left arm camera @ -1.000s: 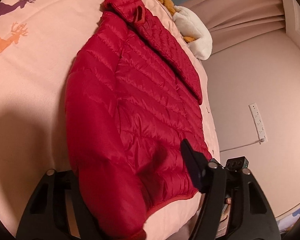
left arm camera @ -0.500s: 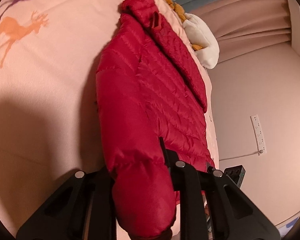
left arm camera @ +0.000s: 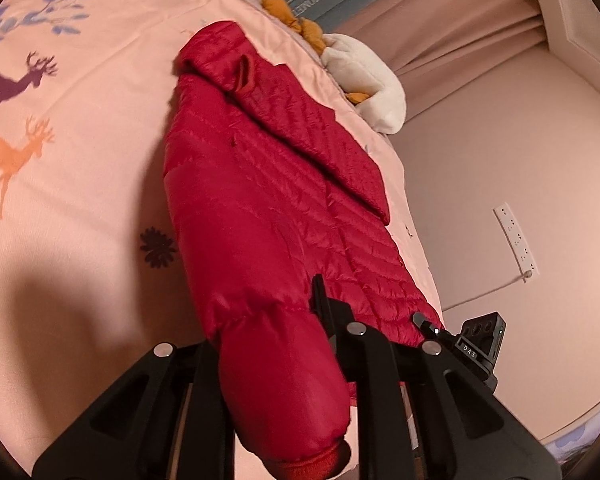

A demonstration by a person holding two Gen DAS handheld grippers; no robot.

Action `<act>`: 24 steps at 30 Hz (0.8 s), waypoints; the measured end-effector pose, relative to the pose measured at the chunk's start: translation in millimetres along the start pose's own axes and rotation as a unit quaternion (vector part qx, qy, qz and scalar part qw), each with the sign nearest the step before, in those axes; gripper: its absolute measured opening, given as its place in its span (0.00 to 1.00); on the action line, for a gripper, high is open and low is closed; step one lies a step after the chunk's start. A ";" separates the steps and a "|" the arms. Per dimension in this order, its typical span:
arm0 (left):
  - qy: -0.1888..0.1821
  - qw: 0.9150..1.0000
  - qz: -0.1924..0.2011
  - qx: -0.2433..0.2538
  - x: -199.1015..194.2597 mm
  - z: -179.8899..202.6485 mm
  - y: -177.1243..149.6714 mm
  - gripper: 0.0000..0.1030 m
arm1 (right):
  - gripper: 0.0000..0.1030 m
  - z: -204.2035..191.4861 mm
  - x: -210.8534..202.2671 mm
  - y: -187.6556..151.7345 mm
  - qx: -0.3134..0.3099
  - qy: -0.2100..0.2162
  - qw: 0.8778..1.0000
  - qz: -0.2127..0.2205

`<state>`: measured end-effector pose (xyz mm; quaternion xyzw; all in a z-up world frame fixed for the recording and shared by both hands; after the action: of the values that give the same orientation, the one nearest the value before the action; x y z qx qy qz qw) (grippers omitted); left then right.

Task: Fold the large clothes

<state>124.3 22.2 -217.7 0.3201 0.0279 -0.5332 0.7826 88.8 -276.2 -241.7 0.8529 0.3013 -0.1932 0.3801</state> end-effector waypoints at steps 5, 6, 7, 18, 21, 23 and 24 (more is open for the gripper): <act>-0.007 1.000 0.004 0.019 -4.3 14.0 0.9 0.15 | 0.12 -9.1 -9.2 2.9 -0.014 0.008 1.000 0.010; -0.007 1.000 0.005 0.023 -4.6 17.1 1.9 0.15 | 0.12 -10.0 -11.1 4.4 -0.016 0.010 1.000 0.011; -0.009 1.000 0.006 0.027 -6.1 20.6 2.6 0.15 | 0.12 -12.9 -14.5 5.4 -0.020 0.012 1.000 0.014; -0.032 0.995 0.019 0.089 -18.5 65.7 13.7 0.15 | 0.12 -41.4 -52.4 14.7 -0.063 0.039 0.996 0.049; -0.046 0.994 0.023 0.100 -24.1 77.2 15.6 0.15 | 0.12 -52.1 -65.8 18.3 -0.078 0.049 0.994 0.062; -0.055 0.992 0.026 0.108 -29.5 85.5 17.8 0.15 | 0.12 -57.3 -73.5 20.7 -0.085 0.056 0.992 0.068; -0.057 0.992 0.028 0.112 -32.7 88.7 17.9 0.15 | 0.12 -60.1 -77.3 21.3 -0.089 0.060 0.992 0.071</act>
<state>99.1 5.9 -126.3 0.3753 -0.0858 -0.5282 0.7568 51.4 -269.9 -149.0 0.8451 0.2778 -0.0866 0.4484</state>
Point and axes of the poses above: each gripper's, at about its wrist camera, not at the fingertips, and x roughly the way its jaws point, z to its right, y to its top, the point moved 8 cm from there along x, roughly the way its jaws point, and after that the axes turned 8 degrees about -y, right-handed, at the moved point
